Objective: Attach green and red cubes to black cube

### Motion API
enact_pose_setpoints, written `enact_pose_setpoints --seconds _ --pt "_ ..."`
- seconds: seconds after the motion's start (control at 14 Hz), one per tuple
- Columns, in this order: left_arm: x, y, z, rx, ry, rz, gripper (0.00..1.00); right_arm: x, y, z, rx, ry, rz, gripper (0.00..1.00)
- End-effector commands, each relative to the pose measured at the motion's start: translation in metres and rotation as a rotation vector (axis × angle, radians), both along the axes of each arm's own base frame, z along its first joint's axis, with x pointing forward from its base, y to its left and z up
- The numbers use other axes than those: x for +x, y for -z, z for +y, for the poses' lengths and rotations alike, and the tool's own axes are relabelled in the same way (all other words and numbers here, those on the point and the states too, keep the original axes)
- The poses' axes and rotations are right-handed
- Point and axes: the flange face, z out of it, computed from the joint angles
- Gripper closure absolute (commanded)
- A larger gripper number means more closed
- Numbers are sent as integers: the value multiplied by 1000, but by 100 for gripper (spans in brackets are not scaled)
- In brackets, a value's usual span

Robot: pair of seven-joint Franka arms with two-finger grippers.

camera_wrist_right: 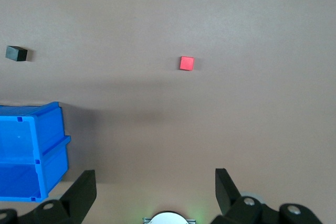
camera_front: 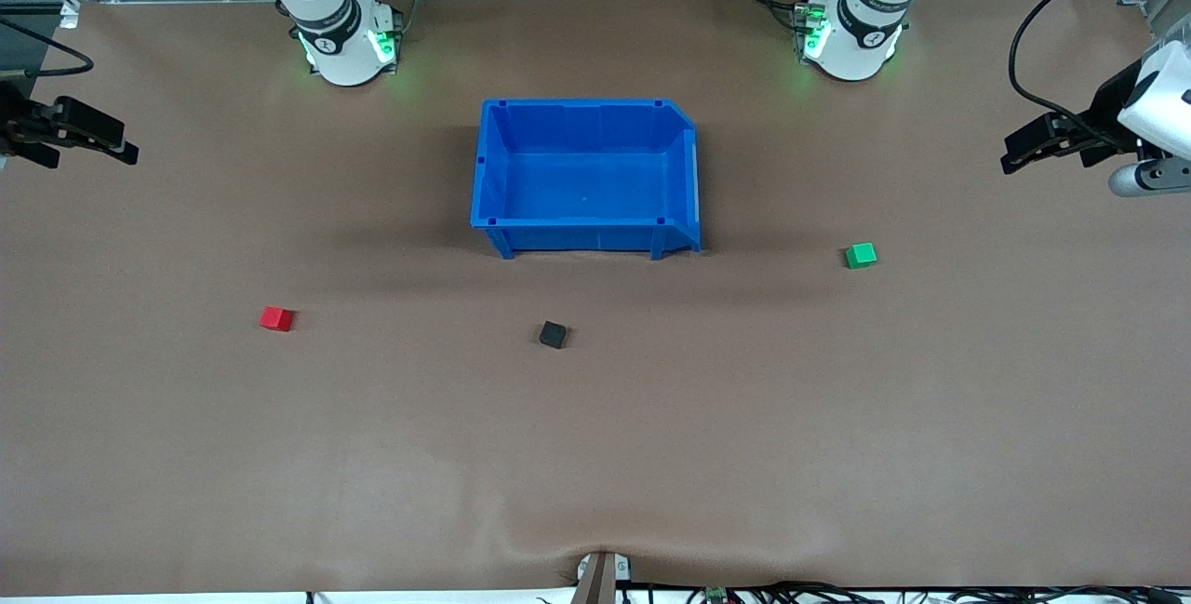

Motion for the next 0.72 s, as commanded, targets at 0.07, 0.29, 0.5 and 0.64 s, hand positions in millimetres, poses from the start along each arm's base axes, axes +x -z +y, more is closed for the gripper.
enact_pose_setpoints --seconds 0.07,0.29,0.5,0.64 --pt "0 -6 2 24 12 13 0 4 -3 0 -6 14 -4 0" --pt "-1 -5 6 24 2 24 0 5 -3 0 -5 14 -14 0" --pt "4 3 5 22 2 37 0 8 2 2 -4 11 -6 0" --pt "4 3 6 22 7 39 0 9 3 2 -4 11 -5 0"
